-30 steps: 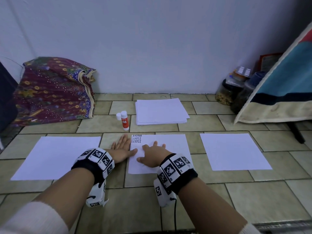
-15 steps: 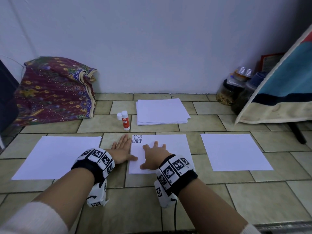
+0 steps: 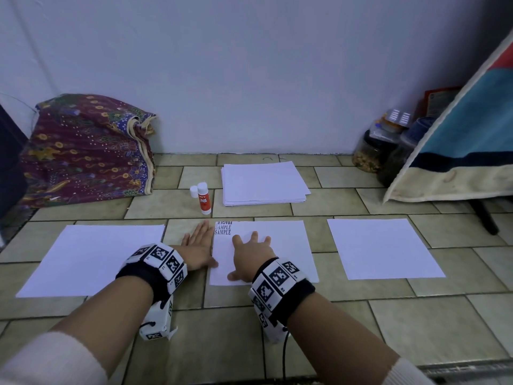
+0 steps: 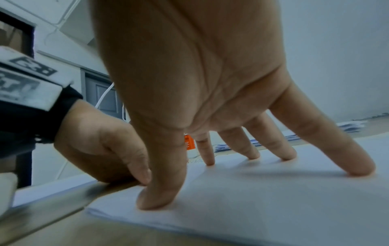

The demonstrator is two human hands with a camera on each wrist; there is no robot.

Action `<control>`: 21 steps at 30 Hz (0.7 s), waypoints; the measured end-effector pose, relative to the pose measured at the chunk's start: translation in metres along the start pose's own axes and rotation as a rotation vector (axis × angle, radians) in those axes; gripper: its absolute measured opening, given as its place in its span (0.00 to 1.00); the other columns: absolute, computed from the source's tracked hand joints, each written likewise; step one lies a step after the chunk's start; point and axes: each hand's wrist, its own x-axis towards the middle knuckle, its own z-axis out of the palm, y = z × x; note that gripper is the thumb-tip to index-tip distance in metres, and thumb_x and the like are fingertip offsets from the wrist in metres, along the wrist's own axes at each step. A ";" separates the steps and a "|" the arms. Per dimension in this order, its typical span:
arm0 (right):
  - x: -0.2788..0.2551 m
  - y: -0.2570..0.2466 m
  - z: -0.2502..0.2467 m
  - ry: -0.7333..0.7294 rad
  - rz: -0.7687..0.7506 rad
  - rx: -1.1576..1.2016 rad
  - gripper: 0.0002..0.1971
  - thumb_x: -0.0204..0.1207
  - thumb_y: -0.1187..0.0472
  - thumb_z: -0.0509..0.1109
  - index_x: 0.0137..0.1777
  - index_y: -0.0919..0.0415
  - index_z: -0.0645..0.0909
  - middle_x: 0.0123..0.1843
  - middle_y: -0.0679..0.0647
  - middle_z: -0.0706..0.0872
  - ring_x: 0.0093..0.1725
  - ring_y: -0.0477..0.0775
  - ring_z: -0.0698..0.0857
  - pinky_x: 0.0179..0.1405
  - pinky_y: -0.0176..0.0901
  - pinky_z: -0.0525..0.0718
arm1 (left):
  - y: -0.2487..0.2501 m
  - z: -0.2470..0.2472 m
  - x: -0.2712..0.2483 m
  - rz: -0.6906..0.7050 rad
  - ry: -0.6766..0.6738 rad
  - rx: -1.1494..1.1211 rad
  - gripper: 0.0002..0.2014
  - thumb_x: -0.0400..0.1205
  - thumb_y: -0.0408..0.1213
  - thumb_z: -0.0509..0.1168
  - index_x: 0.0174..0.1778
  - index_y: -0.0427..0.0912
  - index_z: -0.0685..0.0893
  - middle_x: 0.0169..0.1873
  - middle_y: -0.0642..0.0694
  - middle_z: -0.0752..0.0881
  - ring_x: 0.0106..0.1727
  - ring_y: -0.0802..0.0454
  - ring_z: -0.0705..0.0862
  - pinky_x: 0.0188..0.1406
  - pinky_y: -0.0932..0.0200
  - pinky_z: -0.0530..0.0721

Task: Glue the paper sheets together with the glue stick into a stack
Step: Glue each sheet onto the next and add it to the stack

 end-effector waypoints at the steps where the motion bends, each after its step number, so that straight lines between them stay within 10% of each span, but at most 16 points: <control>1: -0.001 -0.001 -0.001 0.003 0.002 -0.005 0.44 0.77 0.46 0.71 0.83 0.53 0.46 0.84 0.68 0.42 0.81 0.80 0.45 0.71 0.74 0.70 | 0.002 0.001 -0.001 -0.003 0.009 -0.002 0.50 0.83 0.49 0.65 0.82 0.40 0.31 0.81 0.45 0.27 0.82 0.49 0.29 0.80 0.49 0.34; 7: 0.000 -0.008 -0.005 0.101 0.036 -0.119 0.40 0.78 0.53 0.72 0.81 0.56 0.51 0.81 0.65 0.55 0.77 0.75 0.60 0.69 0.72 0.72 | 0.022 -0.001 -0.010 -0.012 -0.003 0.232 0.61 0.73 0.67 0.66 0.83 0.39 0.30 0.82 0.46 0.28 0.83 0.39 0.32 0.82 0.38 0.40; 14: 0.017 0.022 -0.011 0.071 -0.190 -0.106 0.56 0.67 0.40 0.77 0.85 0.50 0.44 0.86 0.44 0.42 0.85 0.57 0.42 0.76 0.78 0.46 | 0.014 0.000 -0.008 0.044 0.060 0.417 0.61 0.74 0.69 0.64 0.83 0.34 0.33 0.82 0.39 0.31 0.82 0.45 0.28 0.82 0.44 0.36; 21: 0.008 0.085 -0.023 0.110 -0.050 0.051 0.45 0.74 0.37 0.69 0.84 0.49 0.49 0.84 0.49 0.61 0.80 0.57 0.66 0.80 0.68 0.47 | 0.010 -0.002 -0.006 0.065 0.018 0.427 0.63 0.72 0.71 0.63 0.82 0.35 0.30 0.81 0.41 0.28 0.81 0.47 0.26 0.82 0.43 0.33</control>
